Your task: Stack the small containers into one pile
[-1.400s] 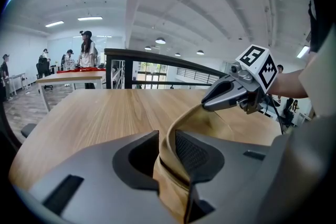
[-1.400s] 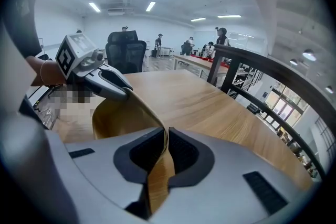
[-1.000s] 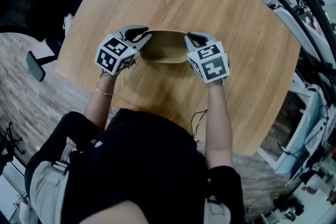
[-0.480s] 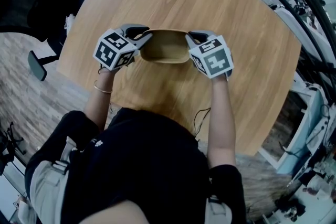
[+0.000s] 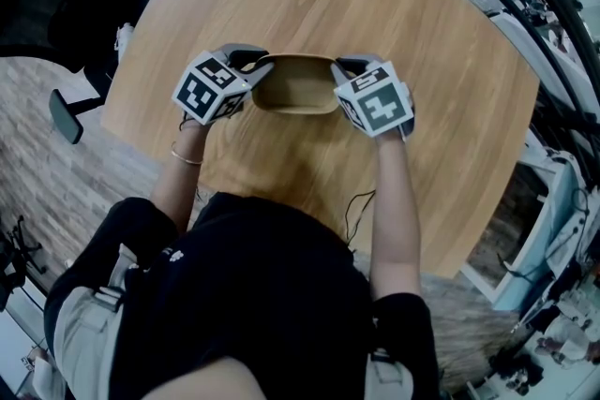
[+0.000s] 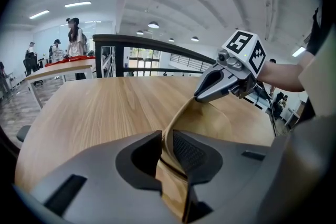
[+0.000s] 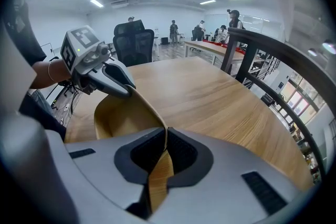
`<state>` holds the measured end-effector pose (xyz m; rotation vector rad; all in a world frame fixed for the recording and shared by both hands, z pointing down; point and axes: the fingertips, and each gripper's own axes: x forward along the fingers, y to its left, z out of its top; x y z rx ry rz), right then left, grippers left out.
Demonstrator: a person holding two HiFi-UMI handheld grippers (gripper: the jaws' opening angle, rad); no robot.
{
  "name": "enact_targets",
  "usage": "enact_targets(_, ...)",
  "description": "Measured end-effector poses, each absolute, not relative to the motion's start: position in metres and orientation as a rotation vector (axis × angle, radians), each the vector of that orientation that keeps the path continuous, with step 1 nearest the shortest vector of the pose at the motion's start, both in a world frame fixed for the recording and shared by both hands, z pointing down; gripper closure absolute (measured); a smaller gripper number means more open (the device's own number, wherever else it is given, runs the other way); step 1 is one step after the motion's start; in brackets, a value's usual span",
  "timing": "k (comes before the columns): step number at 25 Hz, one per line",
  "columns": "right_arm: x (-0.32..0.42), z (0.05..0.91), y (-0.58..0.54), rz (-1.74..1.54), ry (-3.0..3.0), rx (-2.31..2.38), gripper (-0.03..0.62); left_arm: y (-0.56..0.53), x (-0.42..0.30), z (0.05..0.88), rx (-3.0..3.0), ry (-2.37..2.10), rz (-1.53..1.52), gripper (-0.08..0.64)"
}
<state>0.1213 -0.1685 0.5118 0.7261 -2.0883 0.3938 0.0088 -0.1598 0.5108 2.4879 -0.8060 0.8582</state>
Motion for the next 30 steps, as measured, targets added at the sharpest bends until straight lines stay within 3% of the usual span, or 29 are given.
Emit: enact_targets(30,0.115,0.531,-0.163,0.375,-2.052,0.737,0.56,-0.162,0.009,0.525,2.525,-0.846,0.862,0.483)
